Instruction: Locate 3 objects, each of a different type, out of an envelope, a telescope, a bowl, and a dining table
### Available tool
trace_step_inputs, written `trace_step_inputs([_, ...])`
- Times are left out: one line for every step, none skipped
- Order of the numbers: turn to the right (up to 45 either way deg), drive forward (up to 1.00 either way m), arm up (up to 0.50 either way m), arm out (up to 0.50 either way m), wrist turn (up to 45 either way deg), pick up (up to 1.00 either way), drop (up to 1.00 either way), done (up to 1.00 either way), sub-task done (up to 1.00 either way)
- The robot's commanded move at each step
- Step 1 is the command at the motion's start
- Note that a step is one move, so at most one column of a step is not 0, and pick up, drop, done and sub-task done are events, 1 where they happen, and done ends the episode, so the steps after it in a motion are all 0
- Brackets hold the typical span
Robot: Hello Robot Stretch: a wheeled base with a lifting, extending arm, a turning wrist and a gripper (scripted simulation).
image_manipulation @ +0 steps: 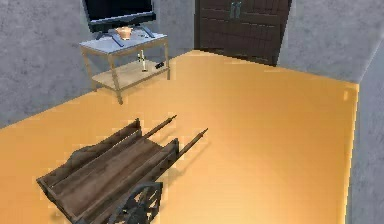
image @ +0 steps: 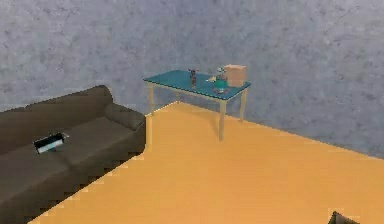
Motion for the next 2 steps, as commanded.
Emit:
trace_step_inputs([0.0,0.5,0.0,0.0,0.0,0.0,0.0,0.0,0.0])
trace_step_inputs([21.0,0.0,0.0,0.0,0.0,0.0,0.0,0.0,0.0])
